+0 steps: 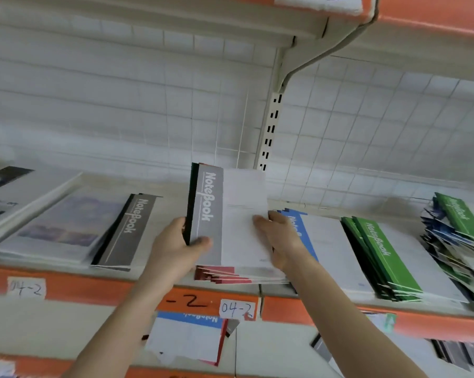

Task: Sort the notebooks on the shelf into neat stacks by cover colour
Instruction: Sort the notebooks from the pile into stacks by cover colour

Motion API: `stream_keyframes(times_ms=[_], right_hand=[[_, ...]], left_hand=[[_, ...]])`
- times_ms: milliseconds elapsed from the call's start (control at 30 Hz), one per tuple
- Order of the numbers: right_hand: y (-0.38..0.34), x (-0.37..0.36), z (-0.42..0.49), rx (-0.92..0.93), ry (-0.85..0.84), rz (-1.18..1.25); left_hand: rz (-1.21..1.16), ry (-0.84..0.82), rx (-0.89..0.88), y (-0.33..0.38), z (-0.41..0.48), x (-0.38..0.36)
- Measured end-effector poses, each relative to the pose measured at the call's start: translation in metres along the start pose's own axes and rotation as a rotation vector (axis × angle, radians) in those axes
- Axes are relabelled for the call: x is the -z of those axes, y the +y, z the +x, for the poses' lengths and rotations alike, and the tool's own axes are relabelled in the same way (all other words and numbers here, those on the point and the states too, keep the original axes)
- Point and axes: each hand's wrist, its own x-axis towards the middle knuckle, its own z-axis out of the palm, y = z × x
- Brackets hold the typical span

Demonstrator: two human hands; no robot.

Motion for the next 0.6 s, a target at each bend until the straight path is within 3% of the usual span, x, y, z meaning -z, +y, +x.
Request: stream_keyframes(times_ms=[367, 600], right_hand=[[0.013, -0.054, 0.001, -0.036, -0.109, 0.183], [0.026, -0.073, -0.01, -0.036, -0.108, 0.285]], left_hand=[[-0.056, 0.117, 0.033, -0.027, 0.004, 0.061], [0.155, 0.143, 0.008, -0.037, 0.01, 0.082]])
